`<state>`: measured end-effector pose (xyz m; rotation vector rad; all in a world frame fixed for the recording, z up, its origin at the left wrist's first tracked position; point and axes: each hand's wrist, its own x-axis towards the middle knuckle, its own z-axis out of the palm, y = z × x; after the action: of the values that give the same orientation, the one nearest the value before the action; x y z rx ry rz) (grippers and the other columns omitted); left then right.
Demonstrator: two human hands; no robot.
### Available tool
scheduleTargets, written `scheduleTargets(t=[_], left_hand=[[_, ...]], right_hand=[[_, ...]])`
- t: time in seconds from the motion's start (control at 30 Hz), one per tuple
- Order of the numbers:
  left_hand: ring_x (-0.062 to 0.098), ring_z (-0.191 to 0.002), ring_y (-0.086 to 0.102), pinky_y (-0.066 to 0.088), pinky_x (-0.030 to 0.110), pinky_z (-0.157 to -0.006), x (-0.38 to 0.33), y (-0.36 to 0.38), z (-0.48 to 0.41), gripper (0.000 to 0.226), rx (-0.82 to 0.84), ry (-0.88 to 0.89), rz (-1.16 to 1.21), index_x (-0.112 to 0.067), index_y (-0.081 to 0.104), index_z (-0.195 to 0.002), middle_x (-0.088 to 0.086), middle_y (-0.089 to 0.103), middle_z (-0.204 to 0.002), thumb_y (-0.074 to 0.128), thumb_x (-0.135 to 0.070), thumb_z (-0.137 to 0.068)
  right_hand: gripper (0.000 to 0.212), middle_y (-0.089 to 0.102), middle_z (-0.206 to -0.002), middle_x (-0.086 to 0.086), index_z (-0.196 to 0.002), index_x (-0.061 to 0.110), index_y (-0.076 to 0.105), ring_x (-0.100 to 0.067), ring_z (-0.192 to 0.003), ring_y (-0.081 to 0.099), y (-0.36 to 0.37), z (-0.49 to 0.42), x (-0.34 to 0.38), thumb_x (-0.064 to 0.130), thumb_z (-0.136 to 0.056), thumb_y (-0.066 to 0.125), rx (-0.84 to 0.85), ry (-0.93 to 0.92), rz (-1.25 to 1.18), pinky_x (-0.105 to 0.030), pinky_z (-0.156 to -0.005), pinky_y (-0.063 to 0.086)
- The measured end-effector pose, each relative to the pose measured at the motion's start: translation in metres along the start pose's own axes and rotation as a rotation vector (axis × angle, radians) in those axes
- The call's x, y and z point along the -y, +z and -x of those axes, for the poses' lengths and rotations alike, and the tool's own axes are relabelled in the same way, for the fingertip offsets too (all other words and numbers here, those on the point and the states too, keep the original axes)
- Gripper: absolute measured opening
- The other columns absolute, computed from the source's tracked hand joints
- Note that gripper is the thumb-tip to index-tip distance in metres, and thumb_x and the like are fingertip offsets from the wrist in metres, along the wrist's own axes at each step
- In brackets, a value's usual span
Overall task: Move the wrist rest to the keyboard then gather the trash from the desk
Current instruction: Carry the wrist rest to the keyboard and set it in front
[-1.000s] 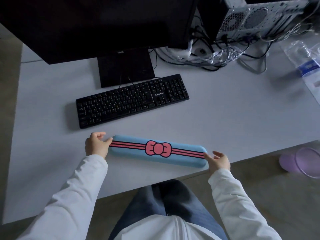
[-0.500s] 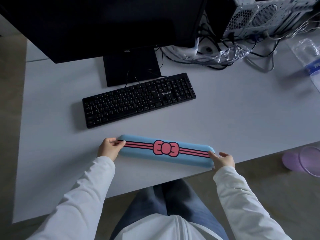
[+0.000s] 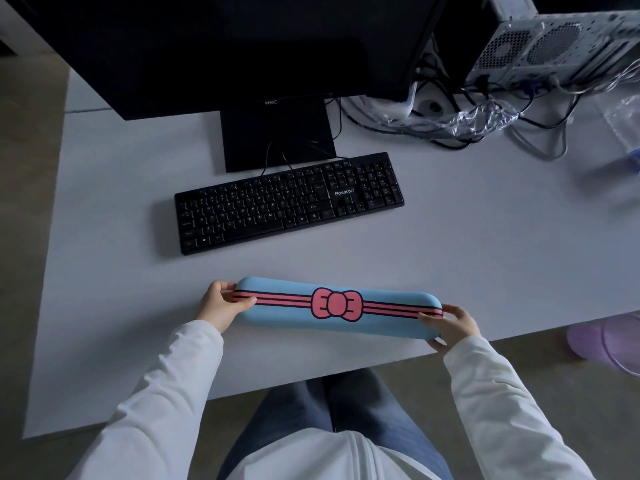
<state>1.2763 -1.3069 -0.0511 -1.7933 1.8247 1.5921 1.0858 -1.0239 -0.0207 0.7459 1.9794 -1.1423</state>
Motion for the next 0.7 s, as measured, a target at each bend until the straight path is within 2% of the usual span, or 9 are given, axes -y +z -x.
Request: scheduleTargets(t=[0.07,0.13,0.27,0.37,0.47,0.57,0.7], left_hand=[[0.026,-0.095,0.053,0.041,0.036,-0.089,0.004,-0.002,0.003,0.041,-0.023,0.014,0.005,-0.011,0.045,-0.100,0.011,0.055,-0.104,0.074,-0.010,-0.071],[0.023,-0.093,0.050,0.039,0.032,-0.085,0.006,-0.003,0.007,0.040,-0.067,0.032,0.026,-0.011,0.045,-0.099,0.010,0.054,-0.102,0.073,-0.008,-0.072],[0.022,-0.093,0.051,0.040,0.033,-0.086,0.005,-0.007,0.009,0.039,-0.147,0.062,0.074,-0.012,0.045,-0.098,0.009,0.054,-0.102,0.073,-0.009,-0.072],[0.022,-0.094,0.053,0.041,0.034,-0.088,0.007,-0.011,0.004,0.040,-0.174,0.041,0.109,-0.011,0.047,-0.100,0.010,0.056,-0.103,0.074,-0.009,-0.071],[0.024,-0.095,0.054,0.040,0.033,-0.089,0.008,-0.012,0.001,0.047,-0.207,0.015,0.141,0.001,0.050,-0.110,0.018,0.059,-0.108,0.074,-0.006,-0.070],[0.035,-0.108,0.058,0.039,0.033,-0.089,0.010,-0.011,-0.001,0.049,-0.235,-0.011,0.172,0.006,0.049,-0.113,0.024,0.060,-0.114,0.073,-0.003,-0.071],[0.036,-0.112,0.057,0.040,0.034,-0.091,0.014,-0.008,-0.004,0.049,-0.249,-0.044,0.172,0.006,0.050,-0.112,0.027,0.060,-0.119,0.073,-0.004,-0.071]], right_hand=[[0.051,0.053,-0.093,-0.012,-0.125,0.004,0.047,-0.023,-0.096,0.047,0.001,0.000,0.010,-0.001,-0.078,0.065,0.032,-0.030,-0.011,-0.036,-0.074,0.049],[0.051,0.054,-0.083,-0.008,-0.126,0.003,0.046,-0.023,-0.096,0.048,0.005,-0.002,0.020,-0.002,-0.078,0.064,0.058,-0.066,-0.020,-0.038,-0.080,0.047],[0.050,0.052,-0.102,-0.013,-0.125,0.004,0.049,-0.023,-0.096,0.049,0.019,-0.008,0.042,-0.001,-0.078,0.065,0.077,-0.135,-0.014,-0.038,-0.087,0.045],[0.048,0.051,-0.103,-0.013,-0.124,0.004,0.051,-0.022,-0.095,0.049,0.030,-0.013,0.054,0.000,-0.078,0.065,0.084,-0.176,0.004,-0.039,-0.087,0.045],[0.047,0.052,-0.104,-0.012,-0.123,0.007,0.053,-0.023,-0.096,0.050,0.038,-0.022,0.061,0.002,-0.077,0.066,0.089,-0.191,0.031,-0.036,-0.085,0.046],[0.047,0.053,-0.104,-0.011,-0.122,0.008,0.055,-0.023,-0.096,0.051,0.045,-0.030,0.064,0.003,-0.077,0.067,0.090,-0.196,0.056,-0.035,-0.083,0.046],[0.045,0.054,-0.103,-0.011,-0.122,0.007,0.056,-0.023,-0.095,0.051,0.053,-0.037,0.066,0.000,-0.078,0.065,0.077,-0.200,0.056,-0.037,-0.087,0.047]])
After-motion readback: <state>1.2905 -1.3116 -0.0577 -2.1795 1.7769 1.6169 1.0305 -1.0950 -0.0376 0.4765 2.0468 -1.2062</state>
